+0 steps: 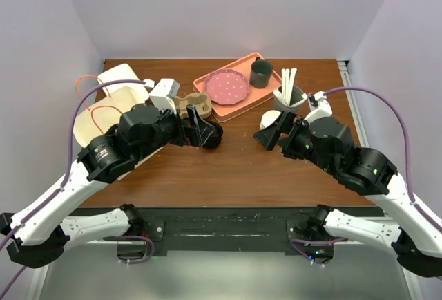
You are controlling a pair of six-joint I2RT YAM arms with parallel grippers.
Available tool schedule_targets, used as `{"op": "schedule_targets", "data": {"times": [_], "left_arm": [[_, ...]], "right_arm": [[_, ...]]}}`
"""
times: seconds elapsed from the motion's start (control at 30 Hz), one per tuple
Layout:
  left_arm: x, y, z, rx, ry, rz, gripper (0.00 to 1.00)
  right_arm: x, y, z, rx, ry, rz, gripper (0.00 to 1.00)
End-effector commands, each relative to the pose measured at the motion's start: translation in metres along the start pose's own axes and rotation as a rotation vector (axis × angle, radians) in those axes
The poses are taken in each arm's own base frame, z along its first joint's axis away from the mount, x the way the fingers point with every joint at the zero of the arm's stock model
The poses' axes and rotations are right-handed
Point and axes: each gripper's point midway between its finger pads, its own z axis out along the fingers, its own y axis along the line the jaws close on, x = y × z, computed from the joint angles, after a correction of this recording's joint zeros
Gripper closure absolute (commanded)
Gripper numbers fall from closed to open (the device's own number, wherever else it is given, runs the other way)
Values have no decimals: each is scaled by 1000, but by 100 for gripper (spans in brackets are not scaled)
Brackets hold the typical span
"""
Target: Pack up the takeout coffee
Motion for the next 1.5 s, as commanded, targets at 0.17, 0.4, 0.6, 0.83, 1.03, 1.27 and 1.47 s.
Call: {"op": "schedule_targets", "data": {"times": [0.17, 0.4, 0.6, 0.83, 1.03, 1.27, 1.47], "left_arm": [[-13, 2, 4, -27, -50, 18, 0], [-3, 8, 7, -33, -32, 58, 0], [11, 18, 5, -58, 6, 75, 0], [19, 32, -12, -72, -21, 37, 0], [10, 34, -19, -70, -72, 41, 0], [5, 31, -13, -77, -58, 91, 0], [5, 30, -9, -84, -42, 123, 0]], "right_arm": [[-9, 1, 10, 31, -49, 7, 2], [-25, -34, 48, 323, -119, -192, 10], [-62, -71, 85, 532, -89, -294, 38], [-93, -133, 111, 682, -58, -250, 57], [-92, -162, 125, 718, -17, -225, 67], [-72, -183, 142, 707, 13, -189, 65], [-51, -194, 155, 677, 35, -141, 64]]}}
